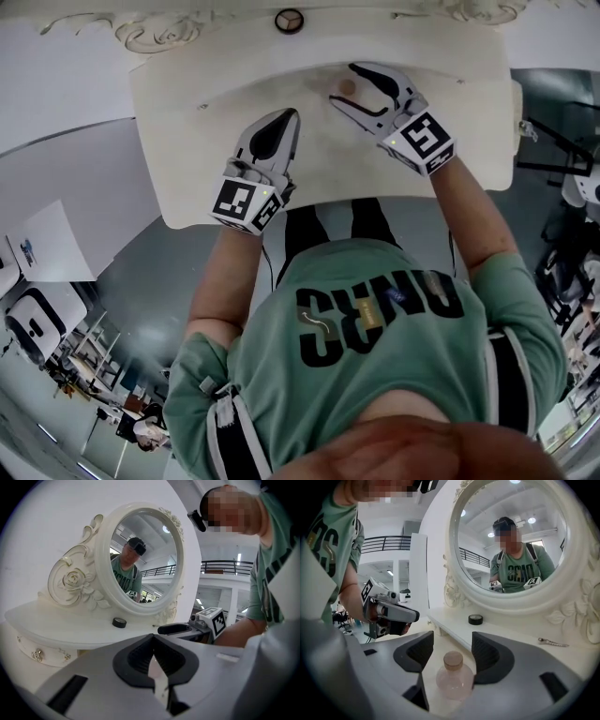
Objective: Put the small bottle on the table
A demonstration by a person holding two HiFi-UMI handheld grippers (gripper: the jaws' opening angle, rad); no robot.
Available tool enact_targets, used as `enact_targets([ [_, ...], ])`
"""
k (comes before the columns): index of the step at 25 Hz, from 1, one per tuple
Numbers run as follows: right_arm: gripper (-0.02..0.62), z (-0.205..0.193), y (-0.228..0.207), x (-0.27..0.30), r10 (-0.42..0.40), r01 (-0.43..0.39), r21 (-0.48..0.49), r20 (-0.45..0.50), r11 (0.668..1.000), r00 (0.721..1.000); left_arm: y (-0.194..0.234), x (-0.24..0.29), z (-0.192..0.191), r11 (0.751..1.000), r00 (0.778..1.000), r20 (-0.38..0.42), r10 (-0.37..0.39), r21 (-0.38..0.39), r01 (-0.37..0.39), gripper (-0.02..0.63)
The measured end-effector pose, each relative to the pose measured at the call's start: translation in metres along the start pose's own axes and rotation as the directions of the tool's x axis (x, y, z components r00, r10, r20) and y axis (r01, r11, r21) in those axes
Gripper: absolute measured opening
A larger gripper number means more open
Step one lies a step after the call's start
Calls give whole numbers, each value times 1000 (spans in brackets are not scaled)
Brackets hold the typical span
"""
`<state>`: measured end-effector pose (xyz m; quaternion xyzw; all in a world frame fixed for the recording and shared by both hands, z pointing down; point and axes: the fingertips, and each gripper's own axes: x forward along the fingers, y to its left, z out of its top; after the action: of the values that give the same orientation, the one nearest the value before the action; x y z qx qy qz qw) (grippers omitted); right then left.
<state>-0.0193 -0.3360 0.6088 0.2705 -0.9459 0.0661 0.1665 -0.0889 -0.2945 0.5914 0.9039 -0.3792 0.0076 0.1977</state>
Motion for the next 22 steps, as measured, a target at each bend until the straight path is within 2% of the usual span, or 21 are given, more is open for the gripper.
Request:
enact_targets([
  [5, 239, 35, 3, -25, -6, 5, 2, 29, 1000, 1000, -16, -7, 37, 1000, 1000, 20, -14, 20, 14, 9],
  [14, 173, 93, 13, -79, -24, 21, 41, 73, 999, 997, -54, -24, 107, 998, 997, 62, -40, 55, 37, 9],
  [22, 135, 138, 18, -119, -34, 28, 50, 122, 998, 992, -82, -36, 154, 994, 994, 91, -52, 96, 44, 8],
])
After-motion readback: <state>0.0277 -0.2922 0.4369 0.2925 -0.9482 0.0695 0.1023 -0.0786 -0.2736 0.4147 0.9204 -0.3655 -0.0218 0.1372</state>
